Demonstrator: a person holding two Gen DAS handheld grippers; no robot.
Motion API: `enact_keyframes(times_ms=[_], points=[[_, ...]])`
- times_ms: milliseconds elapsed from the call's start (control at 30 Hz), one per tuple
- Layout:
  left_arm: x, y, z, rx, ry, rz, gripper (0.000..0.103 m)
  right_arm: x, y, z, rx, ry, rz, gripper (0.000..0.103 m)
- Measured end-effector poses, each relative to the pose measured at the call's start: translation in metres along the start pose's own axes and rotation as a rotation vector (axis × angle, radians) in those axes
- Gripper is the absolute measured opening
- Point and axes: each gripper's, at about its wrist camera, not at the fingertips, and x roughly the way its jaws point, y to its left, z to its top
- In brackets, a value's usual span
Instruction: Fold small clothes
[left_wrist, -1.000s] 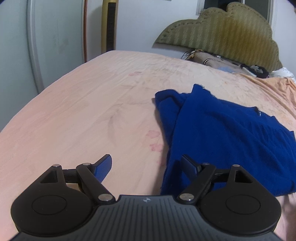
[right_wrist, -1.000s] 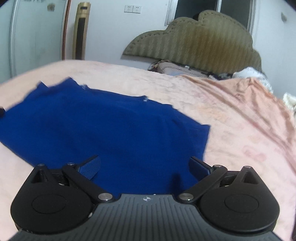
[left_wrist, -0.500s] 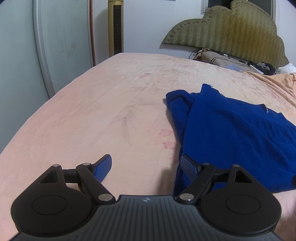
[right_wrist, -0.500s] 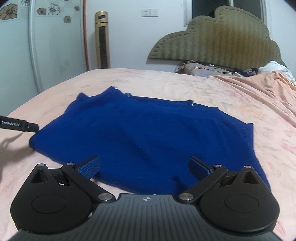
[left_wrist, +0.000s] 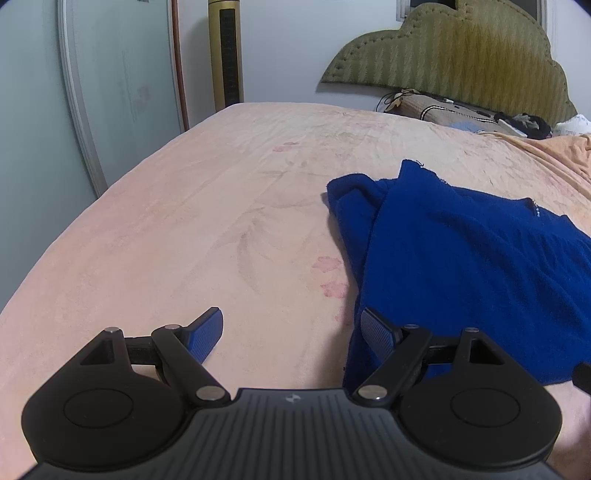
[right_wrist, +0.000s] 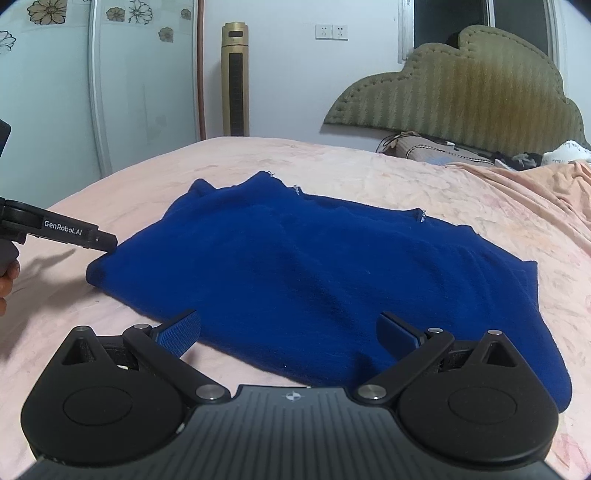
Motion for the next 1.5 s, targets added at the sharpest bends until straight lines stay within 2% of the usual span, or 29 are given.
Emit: enact_keyframes(times_ms=[100,300,367,433,567,667,767,1500], points=[[0.001,-0.002,-0.002,0.004,-0.001,0.002,0.082,0.002,-0.003,-0.001,0.024,-0.015,-0.031,0.102],[0.004,-0.011,-0.013,0.021,-0.027,-0.008,0.082,0.009,-0.026,-0.011,0.106,-0.037,-0.194,0.103],[0.010,-0.017,-0.021,0.035,-0.020,-0.007,0.084,0.015,-0.038,-0.017,0.161,-0.005,-0.229,0.103],[0.011,-0.021,-0.030,0.041,-0.050,0.013,0.086,0.024,-0.045,-0.023,0.198,0.056,-0.264,0.103],[0.008,-0.025,-0.038,0.055,-0.105,0.039,0.090,0.028,-0.045,-0.029,0.197,0.072,-0.271,0.103],[0.012,-0.020,-0.038,0.021,-0.094,0.034,0.097,0.032,-0.045,-0.027,0.195,0.081,-0.264,0.103],[0.015,-0.012,-0.037,-0.024,-0.080,0.008,0.100,0.031,-0.047,-0.029,0.211,0.077,-0.252,0.103],[0.014,-0.011,-0.039,-0.032,-0.080,-0.001,0.102,0.032,-0.049,-0.027,0.222,0.079,-0.241,0.103]])
